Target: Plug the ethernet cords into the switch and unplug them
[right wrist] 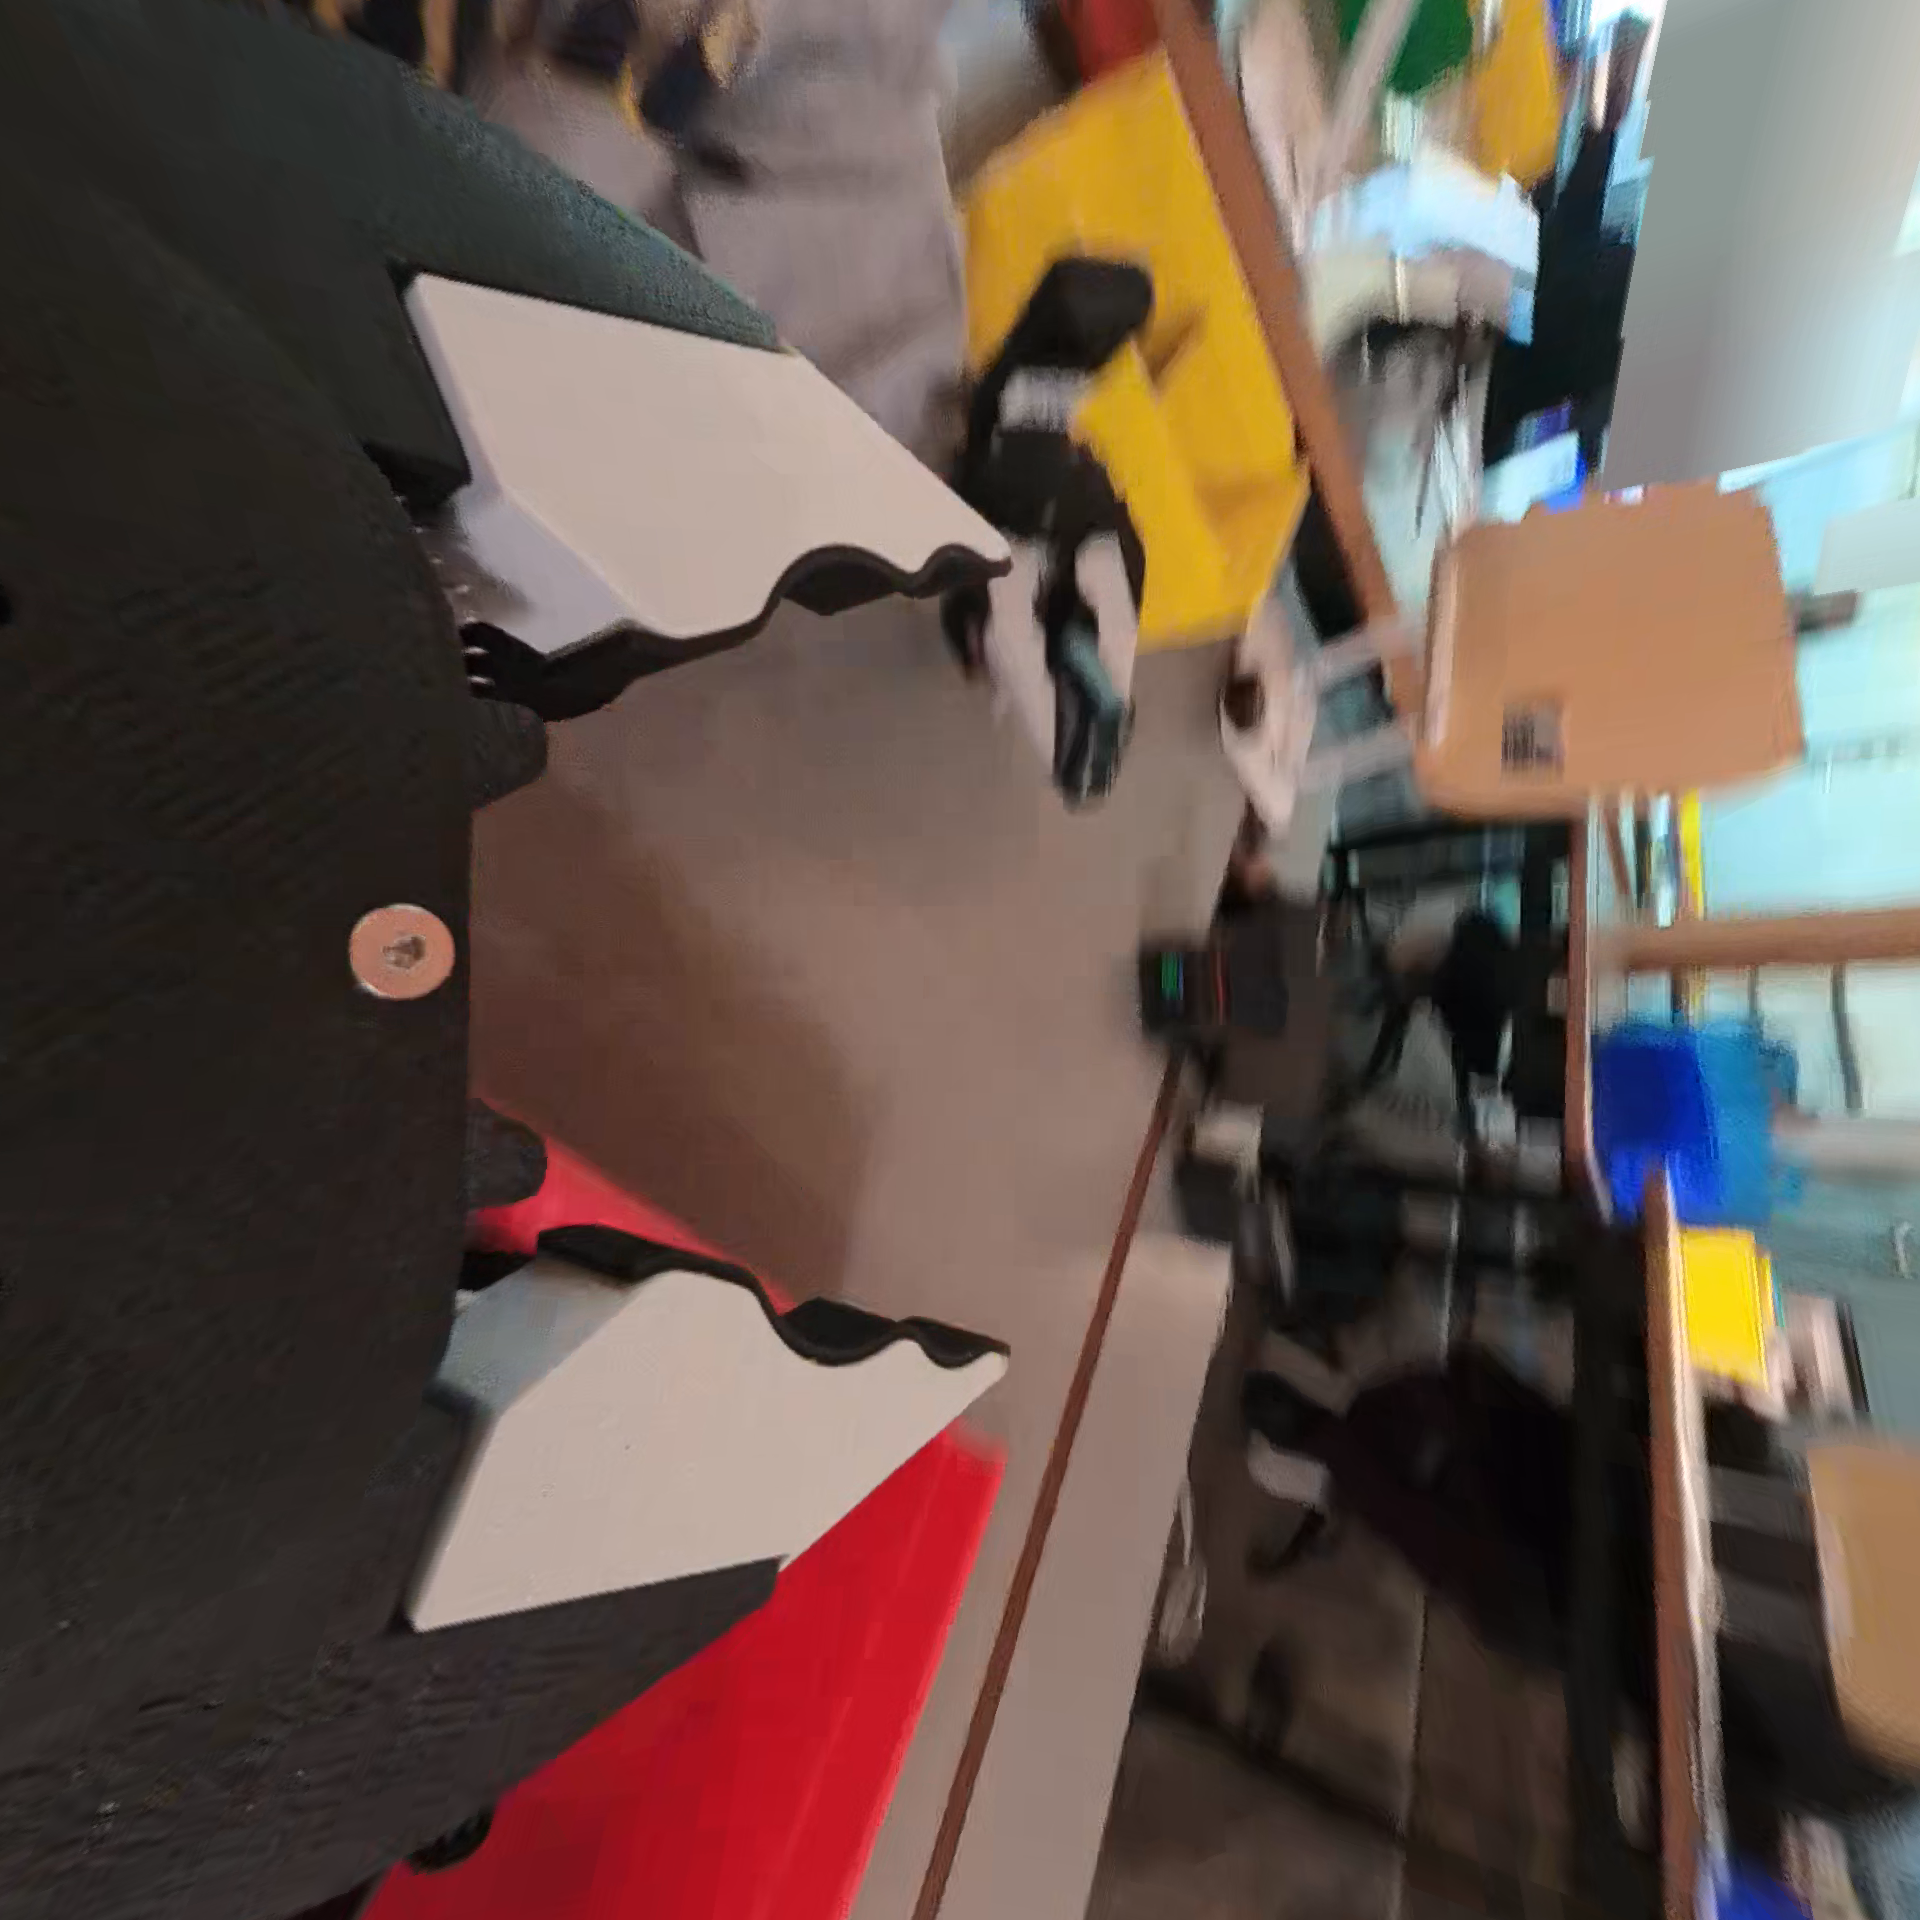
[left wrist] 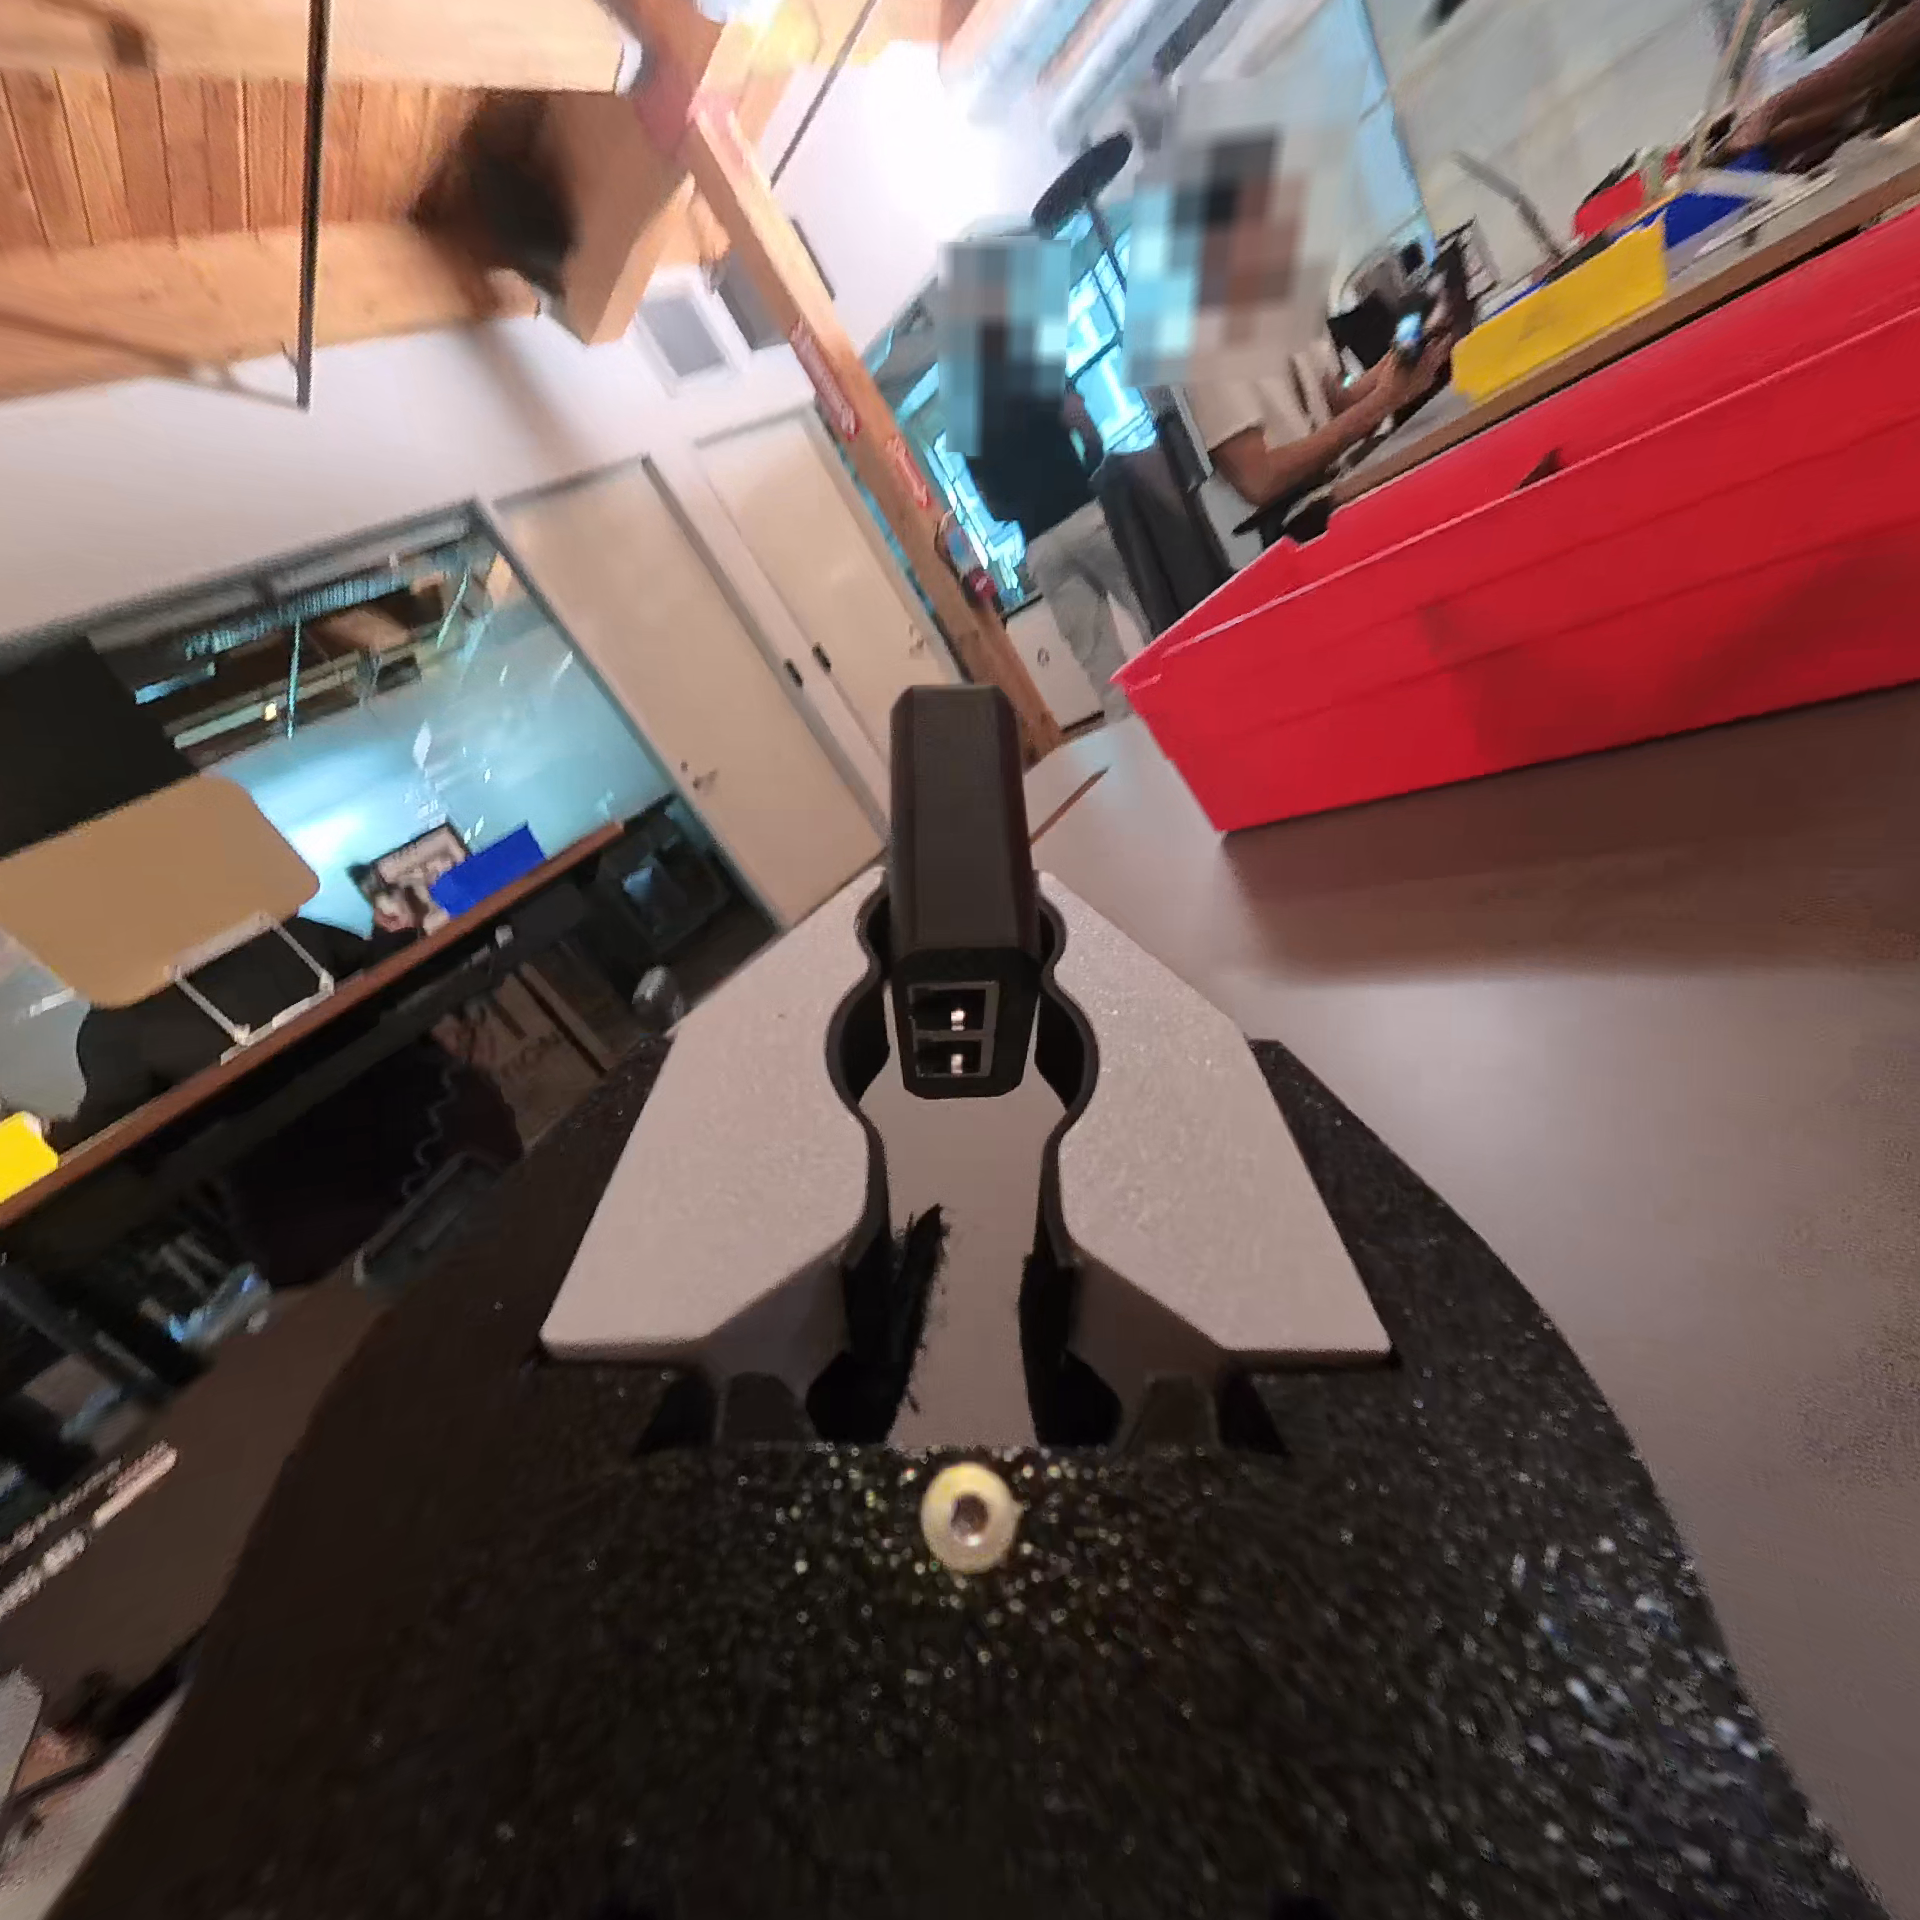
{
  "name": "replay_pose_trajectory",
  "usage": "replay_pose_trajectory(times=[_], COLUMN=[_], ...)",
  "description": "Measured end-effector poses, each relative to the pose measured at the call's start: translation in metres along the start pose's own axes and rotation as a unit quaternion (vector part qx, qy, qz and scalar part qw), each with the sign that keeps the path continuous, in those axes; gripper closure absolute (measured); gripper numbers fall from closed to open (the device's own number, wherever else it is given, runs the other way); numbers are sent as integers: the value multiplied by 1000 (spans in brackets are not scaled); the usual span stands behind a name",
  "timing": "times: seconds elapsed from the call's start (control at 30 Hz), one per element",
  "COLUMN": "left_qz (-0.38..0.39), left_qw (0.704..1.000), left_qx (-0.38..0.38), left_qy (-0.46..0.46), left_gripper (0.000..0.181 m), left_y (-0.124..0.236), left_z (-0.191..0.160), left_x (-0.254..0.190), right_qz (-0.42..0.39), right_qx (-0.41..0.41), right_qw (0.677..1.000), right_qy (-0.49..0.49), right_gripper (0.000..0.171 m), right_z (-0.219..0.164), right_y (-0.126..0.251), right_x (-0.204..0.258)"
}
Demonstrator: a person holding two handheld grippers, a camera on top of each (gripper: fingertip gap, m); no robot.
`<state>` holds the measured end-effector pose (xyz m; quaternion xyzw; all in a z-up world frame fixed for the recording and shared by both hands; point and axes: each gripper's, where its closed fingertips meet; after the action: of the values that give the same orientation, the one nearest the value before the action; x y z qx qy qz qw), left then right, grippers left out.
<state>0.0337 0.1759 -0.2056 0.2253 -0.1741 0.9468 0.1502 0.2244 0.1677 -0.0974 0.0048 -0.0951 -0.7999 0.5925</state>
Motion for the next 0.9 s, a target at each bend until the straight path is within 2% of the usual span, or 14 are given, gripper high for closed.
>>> replay_pose_trajectory(times=[0.1, 0.2, 0.33, 0.43, 0.5, 0.6, 0.63, 0.73, 0.77, 0.83, 0.9], left_qz=[-25, -90, -123, -133, -135, -133, -113, -55, -49, -44, -35], left_qw=[999, 995, 989, 987, 987, 987, 988, 996, 997, 998, 997], left_qx=[-40, -50, -84, -86, -89, -90, -92, -73, -56, -41, -30], left_qy=[-4, -6, -10, -11, -13, -32, -40, -16, 2, 37, 61], left_gripper=[160, 160, 160, 160, 160, 160, 153, 90, 82, 82, 84], left_y=[5, 10, 18, 19, 18, 17, 15, 6, 3, 0, -3], left_z=[18, 26, 41, 43, 44, 43, 43, 42, 38, 32, 27], left_x=[-16, -46, -64, -69, -71, -74, -70, -53, -49, -42, -35], right_qz=[138, 204, 251, 242, 224, 219, 212, 153, 126, 36, -108], right_qx=[58, 104, 42, 1, 1, 15, 22, 47, 45, 40, 69], right_qw=[988, 969, 950, 952, 958, 962, 966, 985, 990, 999, 991], right_qy=[-40, -95, -179, -189, -179, -162, -147, -70, -42, 3, 24], right_gripper=[32, 34, 50, 82, 108, 109, 109, 109, 109, 109, 109], right_z=[-46, -96, -103, -97, -99, -103, -104, -93, -80, -48, -27], right_y=[-74, -124, -150, -152, -150, -148, -146, -131, -121, -92, -53], right_x=[61, 86, 98, 92, 86, 85, 84, 66, 54, 13, -56])
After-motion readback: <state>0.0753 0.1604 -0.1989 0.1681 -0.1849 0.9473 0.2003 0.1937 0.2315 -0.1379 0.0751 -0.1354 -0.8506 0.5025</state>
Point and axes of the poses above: each gripper's, where its closed fingertips meet, y back along the fingers, z out of its top, x = y × z across the jaws, and after that the axes turned 10 degrees about z, right-handed
